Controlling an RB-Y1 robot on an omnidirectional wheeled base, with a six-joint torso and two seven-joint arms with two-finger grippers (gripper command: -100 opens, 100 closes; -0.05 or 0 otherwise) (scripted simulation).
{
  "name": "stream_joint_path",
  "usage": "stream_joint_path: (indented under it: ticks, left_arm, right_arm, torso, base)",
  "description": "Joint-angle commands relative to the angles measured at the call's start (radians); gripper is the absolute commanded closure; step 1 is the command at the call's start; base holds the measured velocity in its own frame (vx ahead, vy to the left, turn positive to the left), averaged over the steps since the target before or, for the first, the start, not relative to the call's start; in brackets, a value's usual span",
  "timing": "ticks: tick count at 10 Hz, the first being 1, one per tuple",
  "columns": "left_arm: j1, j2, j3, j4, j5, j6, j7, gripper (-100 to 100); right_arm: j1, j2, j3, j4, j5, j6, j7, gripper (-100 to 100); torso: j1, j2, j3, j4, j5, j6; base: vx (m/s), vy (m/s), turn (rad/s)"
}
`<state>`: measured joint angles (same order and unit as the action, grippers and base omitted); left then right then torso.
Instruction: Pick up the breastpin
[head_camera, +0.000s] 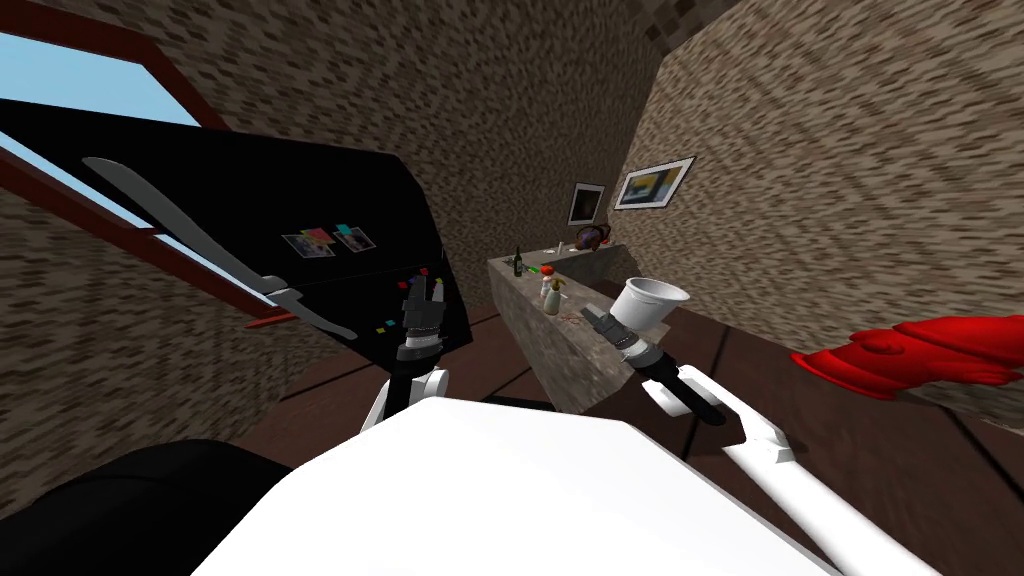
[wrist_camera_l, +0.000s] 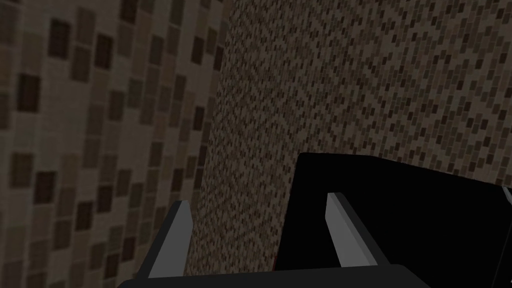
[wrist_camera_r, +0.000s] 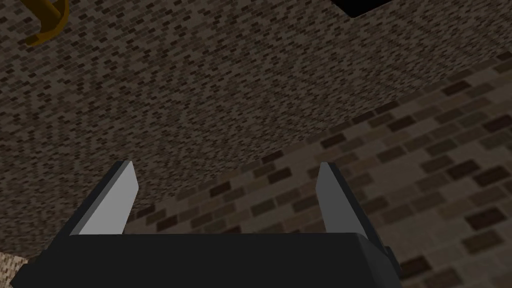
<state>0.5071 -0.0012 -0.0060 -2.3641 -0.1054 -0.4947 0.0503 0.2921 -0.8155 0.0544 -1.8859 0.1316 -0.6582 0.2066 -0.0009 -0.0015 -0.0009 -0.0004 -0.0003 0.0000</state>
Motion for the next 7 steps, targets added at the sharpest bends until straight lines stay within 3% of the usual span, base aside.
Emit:
stream_joint_path:
  ticks: [1, 6, 7]
  left_arm:
    - [0.000, 0.000, 0.000, 0.000, 0.000, 0.000, 0.000, 0]
    - [0.000, 0.000, 0.000, 0.000, 0.000, 0.000, 0.000, 0]
    - [0.000, 0.000, 0.000, 0.000, 0.000, 0.000, 0.000, 0]
  right_arm:
    - [-0.005, -0.050, 0.005, 0.015, 0.005, -0.014, 0.004, -100]
    - [-0.048, -0.198, 0.069, 0.122, 0.053, -0.076, 0.030, -100]
    - [-0.048, -0.223, 0.069, 0.122, 0.053, -0.076, 0.030, -100]
  torso:
    - [0.000, 0.000, 0.000, 0.000, 0.000, 0.000]
    - [0.000, 0.000, 0.000, 0.000, 0.000, 0.001]
    - [0.000, 0.000, 0.000, 0.000, 0.000, 0.000]
  base:
    - [0.009, -0.013, 0.120]
    - [0.012, -0.014, 0.183]
    - [0.015, -0.016, 0.112]
